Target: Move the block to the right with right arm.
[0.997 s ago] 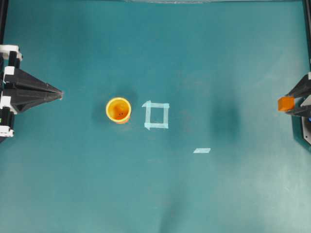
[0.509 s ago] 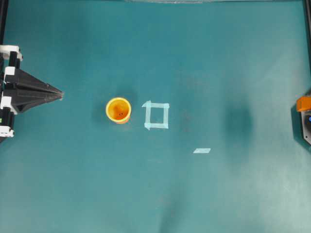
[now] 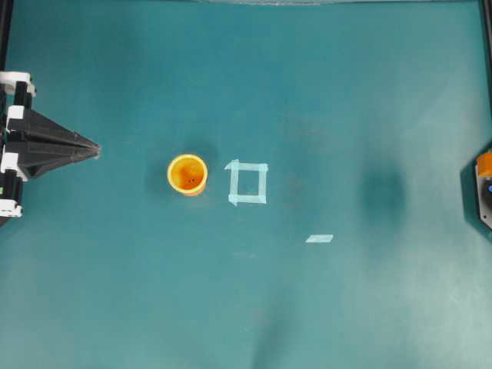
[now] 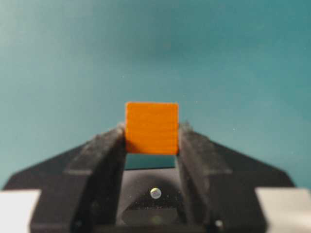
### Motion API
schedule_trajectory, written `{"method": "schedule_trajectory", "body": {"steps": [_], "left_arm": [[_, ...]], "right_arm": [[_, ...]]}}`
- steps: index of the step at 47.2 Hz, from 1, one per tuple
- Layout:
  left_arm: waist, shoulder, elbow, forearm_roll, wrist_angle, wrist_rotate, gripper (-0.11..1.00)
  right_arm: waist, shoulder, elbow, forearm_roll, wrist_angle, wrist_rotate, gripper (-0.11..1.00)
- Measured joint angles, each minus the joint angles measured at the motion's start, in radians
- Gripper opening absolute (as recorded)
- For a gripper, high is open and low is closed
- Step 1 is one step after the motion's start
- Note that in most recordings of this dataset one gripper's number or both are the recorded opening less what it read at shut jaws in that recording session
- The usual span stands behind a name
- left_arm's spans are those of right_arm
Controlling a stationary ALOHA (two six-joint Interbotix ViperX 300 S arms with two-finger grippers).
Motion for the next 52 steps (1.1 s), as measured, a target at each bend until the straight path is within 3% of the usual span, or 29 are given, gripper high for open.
{"method": "schedule_trajectory", "body": {"steps": [52], "left_arm": [[0.002,0.0,0.002,0.0,0.002,0.0,0.0]], "right_arm": [[0.0,-0.046,0.0,-0.012,0.051,0.0,0.41]]}}
